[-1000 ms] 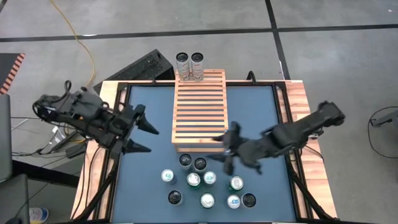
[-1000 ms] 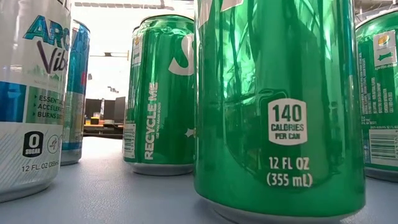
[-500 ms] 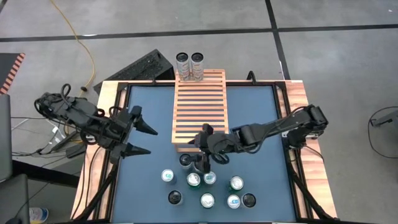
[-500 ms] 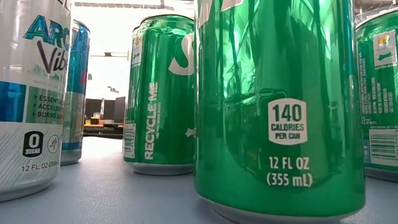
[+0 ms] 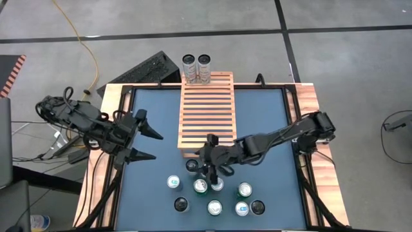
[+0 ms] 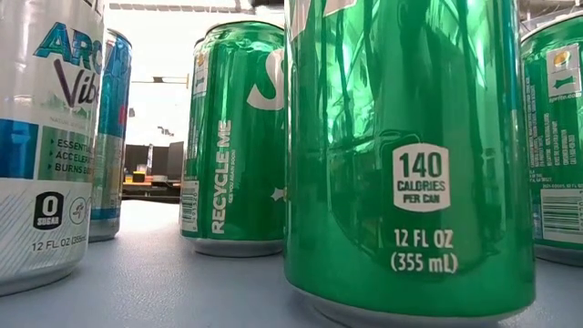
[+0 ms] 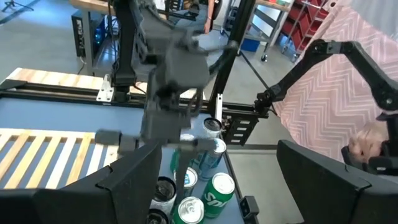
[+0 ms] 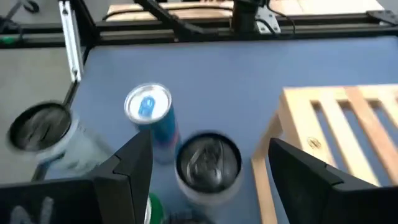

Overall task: Place canned beverage on shelf
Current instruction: Put the white yellow soda can on the shelf aligned with the other white yellow soda can

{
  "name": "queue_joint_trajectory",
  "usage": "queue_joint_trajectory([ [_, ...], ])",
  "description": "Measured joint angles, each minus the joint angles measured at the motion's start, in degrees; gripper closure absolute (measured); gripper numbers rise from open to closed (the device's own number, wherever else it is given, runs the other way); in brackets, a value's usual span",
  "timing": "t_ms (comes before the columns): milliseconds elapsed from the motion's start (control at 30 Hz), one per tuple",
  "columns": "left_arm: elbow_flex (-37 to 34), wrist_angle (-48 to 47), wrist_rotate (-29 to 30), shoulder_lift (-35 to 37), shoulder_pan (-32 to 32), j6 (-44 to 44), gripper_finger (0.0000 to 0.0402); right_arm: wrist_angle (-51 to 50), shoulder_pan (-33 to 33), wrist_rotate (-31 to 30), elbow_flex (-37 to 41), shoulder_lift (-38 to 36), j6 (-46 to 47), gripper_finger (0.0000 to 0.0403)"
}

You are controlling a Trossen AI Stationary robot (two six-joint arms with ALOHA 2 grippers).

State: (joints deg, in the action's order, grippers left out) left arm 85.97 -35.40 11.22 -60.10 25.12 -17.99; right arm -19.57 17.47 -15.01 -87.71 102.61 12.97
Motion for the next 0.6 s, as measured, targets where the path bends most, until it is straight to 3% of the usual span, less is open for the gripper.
queue_joint_trajectory([
  [300, 0.0, -0.8, 0.0, 0.0, 0.0, -1.0, 0.0095, -2.5, 0.0, -0.2, -5.9, 6.2, -0.1, 0.0137],
  [600, 0.0, -1.1, -0.1, 0.0, 0.0, -1.1, 0.0095, -5.1, -0.8, 1.4, -6.4, 9.2, 0.2, 0.0137],
])
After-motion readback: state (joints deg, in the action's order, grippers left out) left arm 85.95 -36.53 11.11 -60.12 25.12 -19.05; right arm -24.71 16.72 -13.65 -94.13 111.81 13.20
